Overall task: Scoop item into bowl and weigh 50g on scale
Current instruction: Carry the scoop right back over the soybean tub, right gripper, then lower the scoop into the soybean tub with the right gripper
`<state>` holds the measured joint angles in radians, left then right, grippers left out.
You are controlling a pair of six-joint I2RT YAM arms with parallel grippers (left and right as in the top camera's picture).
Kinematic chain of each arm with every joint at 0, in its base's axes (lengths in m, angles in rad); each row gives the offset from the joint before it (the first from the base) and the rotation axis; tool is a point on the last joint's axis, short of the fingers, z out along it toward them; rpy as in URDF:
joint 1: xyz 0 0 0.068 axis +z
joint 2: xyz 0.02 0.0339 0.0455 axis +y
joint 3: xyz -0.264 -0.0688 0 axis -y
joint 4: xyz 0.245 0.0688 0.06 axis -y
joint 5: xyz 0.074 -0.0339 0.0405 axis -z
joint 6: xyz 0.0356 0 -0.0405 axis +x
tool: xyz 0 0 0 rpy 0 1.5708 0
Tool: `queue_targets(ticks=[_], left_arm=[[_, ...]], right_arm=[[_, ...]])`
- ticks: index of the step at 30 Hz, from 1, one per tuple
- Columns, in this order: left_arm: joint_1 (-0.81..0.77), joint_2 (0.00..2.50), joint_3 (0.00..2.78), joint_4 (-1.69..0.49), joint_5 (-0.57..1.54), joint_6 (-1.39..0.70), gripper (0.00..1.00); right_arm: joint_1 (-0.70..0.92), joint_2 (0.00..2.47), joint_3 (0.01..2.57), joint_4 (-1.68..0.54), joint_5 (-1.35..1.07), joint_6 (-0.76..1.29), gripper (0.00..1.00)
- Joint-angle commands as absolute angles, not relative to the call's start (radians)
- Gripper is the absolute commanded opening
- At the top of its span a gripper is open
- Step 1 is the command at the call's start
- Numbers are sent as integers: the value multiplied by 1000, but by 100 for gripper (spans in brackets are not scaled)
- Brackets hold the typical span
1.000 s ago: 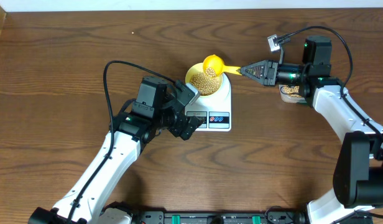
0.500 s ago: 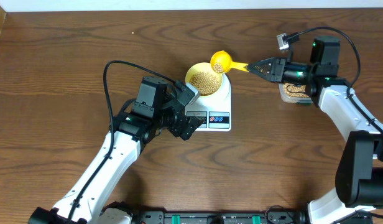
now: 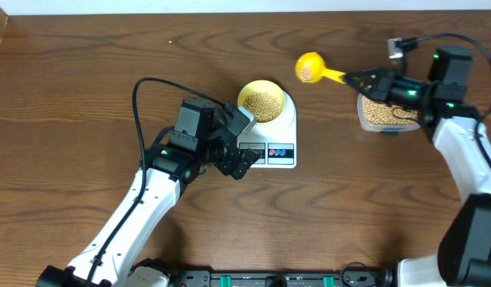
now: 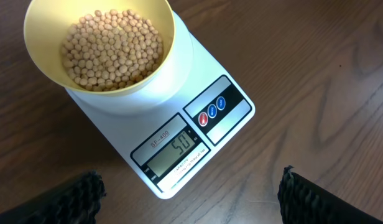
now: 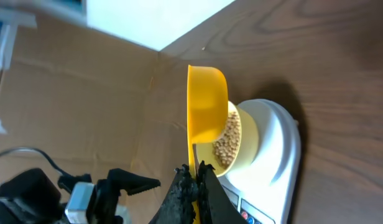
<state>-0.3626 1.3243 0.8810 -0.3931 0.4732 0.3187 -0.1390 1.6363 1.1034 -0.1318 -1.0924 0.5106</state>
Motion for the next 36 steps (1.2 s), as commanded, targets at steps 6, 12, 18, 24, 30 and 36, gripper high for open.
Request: queue_targets(ticks=[6,12,18,24,30,36], left_arm=[[-358,1333,875,-395,486,332,92],[-358,1333,875,-395,486,332,92],[-358,1333,875,-395,486,332,92],[-358,1333,875,-395,486,332,92],[-358,1333,875,-395,486,332,92],[-358,1333,875,-395,486,332,92]], right_arm=[[-230,1549,1099,-311,-1044,402,1],[-305,1500,1099,-437,-1019,312,1],[-369,1472,1099,-543,-990,229,1],[-435,1470,1099,-633,-952,158,1],[-493,1470,1099,-652,-948,111,1],[-549,1470,1099,-683,-948,68,1]])
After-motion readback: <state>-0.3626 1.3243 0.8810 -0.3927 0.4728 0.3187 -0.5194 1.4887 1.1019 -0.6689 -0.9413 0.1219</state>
